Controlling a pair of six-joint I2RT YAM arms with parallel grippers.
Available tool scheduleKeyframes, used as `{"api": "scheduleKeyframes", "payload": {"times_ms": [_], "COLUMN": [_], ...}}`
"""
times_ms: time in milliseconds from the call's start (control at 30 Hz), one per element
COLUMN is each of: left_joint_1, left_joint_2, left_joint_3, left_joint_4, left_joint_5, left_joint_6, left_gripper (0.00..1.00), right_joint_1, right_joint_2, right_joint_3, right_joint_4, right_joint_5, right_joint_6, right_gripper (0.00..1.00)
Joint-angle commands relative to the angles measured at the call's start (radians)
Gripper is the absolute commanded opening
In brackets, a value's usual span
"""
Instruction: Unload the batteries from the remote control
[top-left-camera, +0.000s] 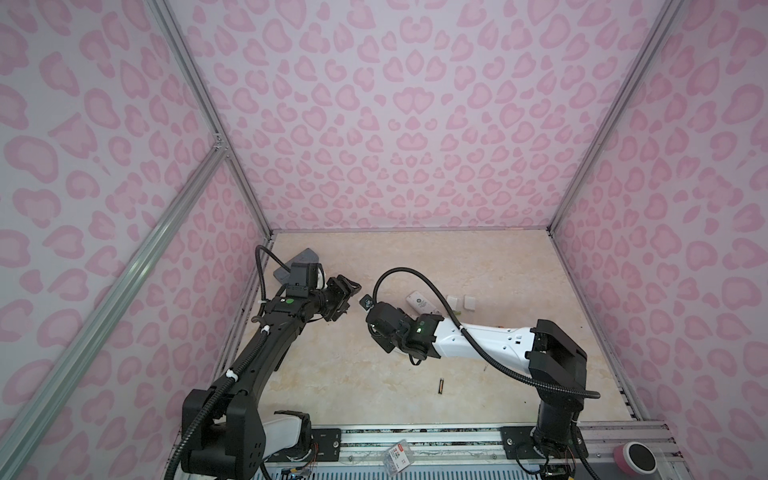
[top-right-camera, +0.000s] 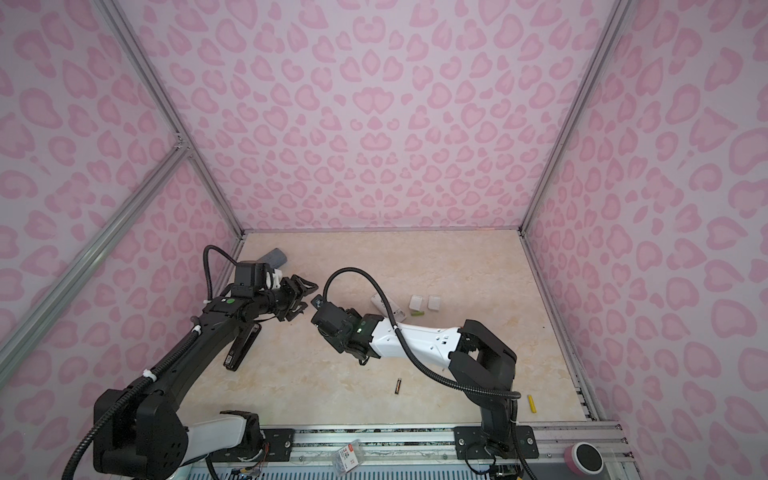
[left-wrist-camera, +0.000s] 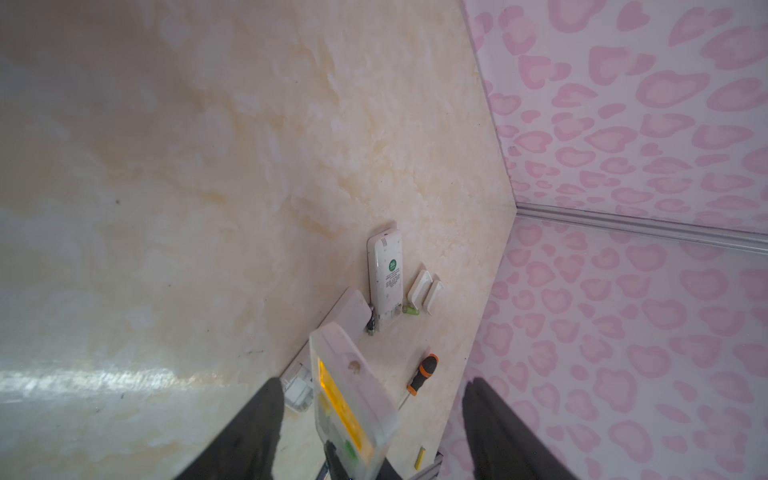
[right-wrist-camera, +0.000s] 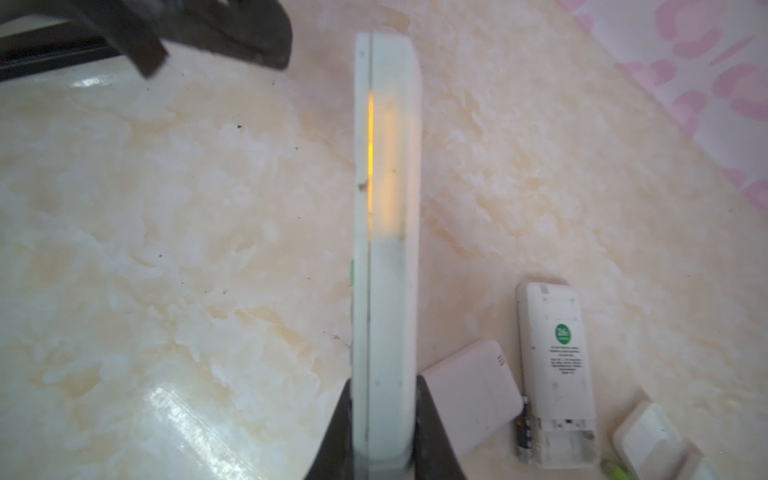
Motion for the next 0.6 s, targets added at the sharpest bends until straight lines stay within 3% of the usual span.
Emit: {"api": "scheduleKeyframes", "payload": {"times_ms": [0, 300, 567], "left_joint_1": [0.002, 0.004, 0.004], "left_joint_2": [-0.017, -0.033, -0.04], "left_joint_3": [-0.036, -0.079, -0.085], "left_joint_4": [0.006, 0.018, 0.025], "left_joint_5": [0.074, 0.105, 0.132], "left_joint_6": [-0.124, -0.176, -0.198], "left_gripper": [0.71, 0.65, 0.32], "right_joint_1": [0.034, 0.125, 0.148], "right_joint_2": [0.0, 0.014, 0.022], "right_joint_3": [-0.007, -0.025, -0.026], "right_joint_4": [0.032, 0.115, 0.108], "right_joint_5": [0.216, 0.345, 0.388], "right_joint_6": [-0.154, -0.324, -0.368], "right_gripper": [0.09, 0.1, 0.15]}}
